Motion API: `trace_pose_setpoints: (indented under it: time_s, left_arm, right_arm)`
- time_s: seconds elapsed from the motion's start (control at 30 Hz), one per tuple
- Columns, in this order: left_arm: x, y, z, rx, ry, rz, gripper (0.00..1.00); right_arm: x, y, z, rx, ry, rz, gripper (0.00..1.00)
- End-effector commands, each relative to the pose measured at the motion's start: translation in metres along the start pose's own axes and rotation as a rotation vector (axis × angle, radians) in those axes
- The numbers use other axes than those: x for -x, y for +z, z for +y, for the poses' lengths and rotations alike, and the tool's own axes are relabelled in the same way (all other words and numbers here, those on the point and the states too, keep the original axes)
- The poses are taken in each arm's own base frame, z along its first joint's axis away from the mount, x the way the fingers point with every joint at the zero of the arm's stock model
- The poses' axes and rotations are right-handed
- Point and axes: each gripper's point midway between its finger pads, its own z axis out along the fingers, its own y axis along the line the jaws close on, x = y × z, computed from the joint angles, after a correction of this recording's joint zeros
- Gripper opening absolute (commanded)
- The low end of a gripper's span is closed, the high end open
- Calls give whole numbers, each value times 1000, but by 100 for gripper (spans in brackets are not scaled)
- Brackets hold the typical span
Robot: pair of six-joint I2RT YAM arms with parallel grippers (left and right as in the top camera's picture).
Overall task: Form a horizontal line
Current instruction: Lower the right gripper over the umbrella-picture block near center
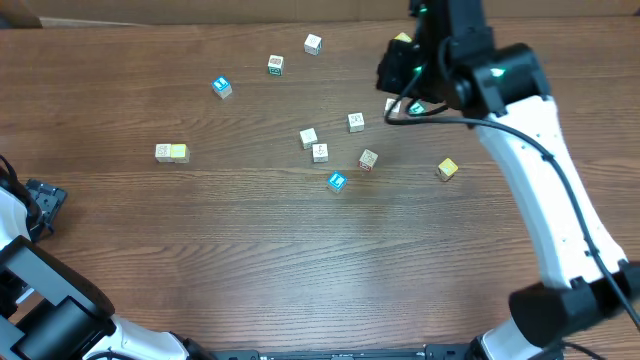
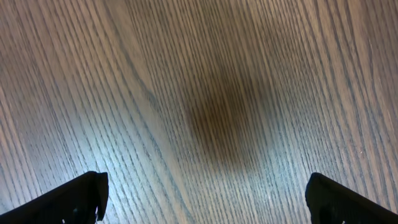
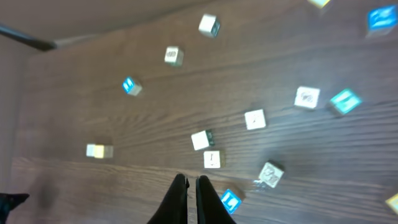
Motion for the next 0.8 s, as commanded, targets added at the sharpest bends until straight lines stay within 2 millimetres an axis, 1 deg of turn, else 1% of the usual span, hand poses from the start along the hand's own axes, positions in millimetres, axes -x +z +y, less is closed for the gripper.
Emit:
trace_pose_setpoints:
  time_s: [0.0,0.07,0.1,0.13,0.17,0.23,0.3,0.4,0.47,0.57,0.7,0.77]
  left_arm:
    - [-3,6,5,28,6,8,99]
    - [-3,6,5,28,6,8,100]
    - [-3,6,5,28,6,8,100]
    - [-3,6,5,28,6,8,100]
    - [-3,6,5,28,6,8,100]
    - [-3,6,5,28,6,8,100]
    - [-3,6,5,28,6,8,99]
    - [-3,6,5,28,6,8,100]
    - [-3,6,5,28,6,8,100]
    - [-3,6,5,28,6,8,99]
    - [-3,6,5,28,6,8,99]
    - [-3,6,5,28,6,8,100]
  right_arm:
    - [-21,40,4,-35,-10,85,8]
    - [-29,57,1,-65,-20,112,36]
    - [-34,67,0,-79,-25,130,48]
    - [-39,76,0,-86,-30,148,59]
    - [-44,85,-1,-93,-35,167,66]
    - [-55,105,-2,-108,-48,205,70]
    - [-67,124,-3,-120,-57,239,69]
    - [-84,148,-5,-140,-69,288,69]
    - [-96,160,-6,-151,-80,319,68]
    - [-115,176,-4,-158,-149,368,68]
    - [-136,189,0,-175,-223,406,68]
    - [-143,195,-2,-205,-264,412,68]
